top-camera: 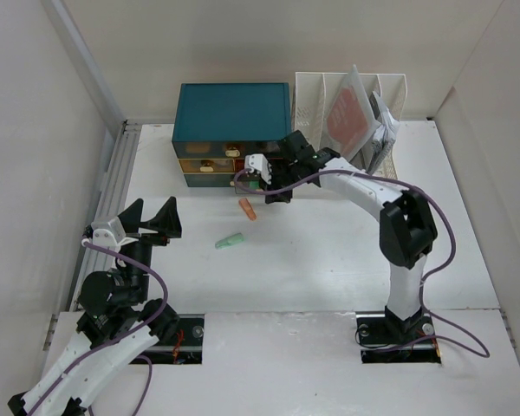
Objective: Organize the desk
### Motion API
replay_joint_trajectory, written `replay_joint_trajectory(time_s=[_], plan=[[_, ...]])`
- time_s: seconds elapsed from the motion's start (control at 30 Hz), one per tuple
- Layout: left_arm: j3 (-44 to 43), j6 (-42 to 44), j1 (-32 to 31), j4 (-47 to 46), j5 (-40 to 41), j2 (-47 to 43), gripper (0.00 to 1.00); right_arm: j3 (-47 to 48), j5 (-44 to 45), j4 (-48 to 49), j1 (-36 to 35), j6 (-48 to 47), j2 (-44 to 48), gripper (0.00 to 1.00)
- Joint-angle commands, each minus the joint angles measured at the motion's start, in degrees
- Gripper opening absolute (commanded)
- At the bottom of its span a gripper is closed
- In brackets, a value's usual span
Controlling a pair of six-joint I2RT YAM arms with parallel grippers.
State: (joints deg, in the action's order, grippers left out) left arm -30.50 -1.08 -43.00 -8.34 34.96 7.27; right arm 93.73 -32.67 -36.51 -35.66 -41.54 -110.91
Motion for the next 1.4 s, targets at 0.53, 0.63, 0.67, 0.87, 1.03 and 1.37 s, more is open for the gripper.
replay_joint_trajectory(time_s=[0.53, 0.63, 0.67, 0.87, 1.03, 1.37], plan=[[0.0, 0.73, 0.11, -2.65, 0.2, 0.38, 0.79, -8.04, 37.81, 26.84, -5.82, 11.12, 2.38, 0.02], [0.0, 0.73, 0.11, -2.65, 0.2, 0.38, 0.79, -7.42, 43.71, 29.04, -5.82, 13.06, 0.62, 0.02], [0.0, 0.73, 0.11, -2.65, 0.2, 0.38, 0.79, -7.42, 45.04, 29.04, -5.82, 13.58, 0.09, 0.02], [0.0, 0.73, 0.11, -2.65, 0.2, 0.38, 0.79, -7.51, 52.07, 33.7, -6.35, 14.21, -1.94, 0.02], [0.0, 0.73, 0.11, -2.65, 0.2, 0.38, 0.79, -8.04, 54.54, 35.45, -6.35, 14.21, -3.17, 0.02], [0.0, 0.73, 0.11, -2.65, 0.2, 0.91, 0.79, -10.76, 41.07, 33.28, -6.35, 12.19, 1.3, 0.02]])
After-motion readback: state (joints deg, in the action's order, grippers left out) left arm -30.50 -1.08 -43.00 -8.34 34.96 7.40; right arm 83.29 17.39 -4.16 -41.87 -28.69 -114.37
